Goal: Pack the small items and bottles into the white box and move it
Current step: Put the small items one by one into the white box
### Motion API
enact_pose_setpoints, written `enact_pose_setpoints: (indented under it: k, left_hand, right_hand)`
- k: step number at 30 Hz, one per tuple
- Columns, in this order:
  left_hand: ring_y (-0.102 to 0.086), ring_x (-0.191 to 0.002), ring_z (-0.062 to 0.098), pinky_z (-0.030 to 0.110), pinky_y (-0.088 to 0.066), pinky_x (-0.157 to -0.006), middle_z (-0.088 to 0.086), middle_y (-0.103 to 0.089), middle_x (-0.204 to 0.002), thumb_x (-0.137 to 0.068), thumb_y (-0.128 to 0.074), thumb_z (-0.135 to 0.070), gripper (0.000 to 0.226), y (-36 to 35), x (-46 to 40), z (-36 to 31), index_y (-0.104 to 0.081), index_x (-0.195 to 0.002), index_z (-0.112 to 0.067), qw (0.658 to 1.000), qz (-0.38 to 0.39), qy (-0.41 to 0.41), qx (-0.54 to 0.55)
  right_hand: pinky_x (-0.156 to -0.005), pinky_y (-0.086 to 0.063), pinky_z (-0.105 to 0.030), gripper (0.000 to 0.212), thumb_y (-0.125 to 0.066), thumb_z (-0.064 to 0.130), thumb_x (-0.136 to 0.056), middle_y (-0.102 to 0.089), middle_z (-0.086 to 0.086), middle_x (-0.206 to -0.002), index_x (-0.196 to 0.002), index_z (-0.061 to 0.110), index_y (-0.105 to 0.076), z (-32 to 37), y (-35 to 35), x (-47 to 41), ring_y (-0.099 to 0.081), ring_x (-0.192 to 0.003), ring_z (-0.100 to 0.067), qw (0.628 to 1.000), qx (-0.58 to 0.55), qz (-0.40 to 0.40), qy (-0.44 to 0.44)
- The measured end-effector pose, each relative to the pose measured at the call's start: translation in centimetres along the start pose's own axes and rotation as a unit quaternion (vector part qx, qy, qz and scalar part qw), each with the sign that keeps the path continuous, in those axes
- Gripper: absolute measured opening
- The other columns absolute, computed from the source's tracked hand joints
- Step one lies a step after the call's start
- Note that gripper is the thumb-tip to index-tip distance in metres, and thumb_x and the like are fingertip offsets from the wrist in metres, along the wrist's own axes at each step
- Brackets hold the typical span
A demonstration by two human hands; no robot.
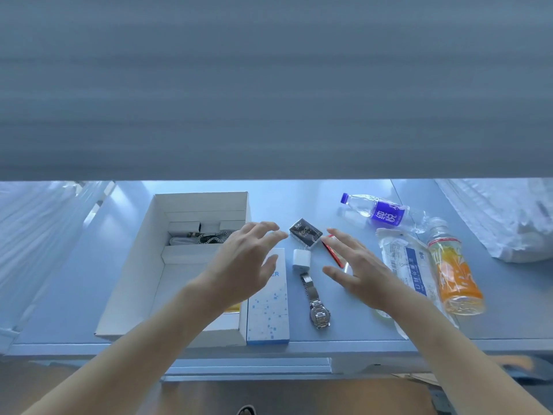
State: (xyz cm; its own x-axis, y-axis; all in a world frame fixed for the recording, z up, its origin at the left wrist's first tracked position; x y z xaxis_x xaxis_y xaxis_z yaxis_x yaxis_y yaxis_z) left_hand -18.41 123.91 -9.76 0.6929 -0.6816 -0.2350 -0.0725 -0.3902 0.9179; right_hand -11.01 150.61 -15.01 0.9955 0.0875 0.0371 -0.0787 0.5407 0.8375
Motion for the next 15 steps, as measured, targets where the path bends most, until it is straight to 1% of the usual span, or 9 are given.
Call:
enact_pose_setpoints:
  k: [3,7,9,12,15]
  left_hand:
    - [-0.051,-0.128,0.021,0.038,-0.045,-0.106,0.0,-0.055,-0.142,-0.097,-0.06,-0.022,0.043,-1.4,-1.0,-1.4,-0.057,-0.14,-0.02,1.0,0.025,-0.011,-0.004]
    - [-0.049,-0.129,0.019,0.034,-0.046,-0.101,-0.004,-0.053,-0.144,-0.096,-0.06,-0.025,0.043,-3.5,-2.1,-3.1,-0.057,-0.139,-0.024,0.998,0.062,-0.022,-0.015]
    - [-0.049,-0.127,0.019,0.034,-0.046,-0.099,-0.006,-0.052,-0.143,-0.095,-0.061,-0.024,0.042,-4.8,-2.4,-4.1,-0.058,-0.137,-0.027,0.994,0.1,-0.038,-0.034]
    - [-0.046,-0.131,0.02,0.036,-0.044,-0.103,-0.006,-0.048,-0.147,-0.095,-0.061,-0.028,0.044,-7.3,-2.3,-5.9,-0.054,-0.138,-0.03,0.98,0.178,-0.054,-0.073]
    - [-0.047,-0.129,0.024,0.041,-0.048,-0.099,-0.002,-0.045,-0.147,-0.092,-0.064,-0.035,0.046,-9.7,-1.4,-7.3,-0.051,-0.135,-0.028,0.961,0.24,-0.035,-0.13]
  right_hand:
    - [-0.123,-0.026,-0.035,0.061,-0.059,0.044,-0.1,-0.022,0.017,-0.167,-0.156,0.034,-0.036,-2.0,0.5,1.0,-0.021,-0.152,-0.004,1.0,-0.008,-0.006,-0.012]
    - [-0.123,-0.025,-0.033,0.061,-0.063,0.04,-0.099,-0.026,0.012,-0.166,-0.155,0.031,-0.04,-4.1,0.7,2.5,-0.025,-0.152,-0.008,1.0,-0.014,-0.01,-0.022]
    - [-0.122,-0.026,-0.033,0.06,-0.064,0.039,-0.098,-0.029,0.013,-0.165,-0.153,0.031,-0.043,-4.9,0.7,3.1,-0.027,-0.151,-0.008,1.0,-0.015,-0.013,-0.023]
    - [-0.123,-0.028,-0.032,0.056,-0.065,0.037,-0.097,-0.033,0.013,-0.163,-0.15,0.029,-0.047,-5.5,0.2,4.0,-0.03,-0.15,-0.007,0.999,-0.029,-0.018,-0.011]
    - [-0.122,-0.029,-0.035,0.054,-0.065,0.034,-0.097,-0.036,0.01,-0.161,-0.148,0.026,-0.05,-5.5,-0.5,4.6,-0.033,-0.149,-0.011,0.999,-0.049,-0.014,0.003]
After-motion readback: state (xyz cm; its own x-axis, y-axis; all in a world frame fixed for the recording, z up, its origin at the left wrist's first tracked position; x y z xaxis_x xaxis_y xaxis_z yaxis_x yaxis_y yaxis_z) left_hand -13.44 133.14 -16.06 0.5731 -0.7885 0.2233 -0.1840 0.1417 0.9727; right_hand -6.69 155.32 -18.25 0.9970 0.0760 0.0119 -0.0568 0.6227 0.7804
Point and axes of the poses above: each hand's wrist, its own x-axis away from the middle knuckle, its own y-axis out of the back of the hand, z = x × y, the point moved 1 cm from there along -x, towards the middle knuckle
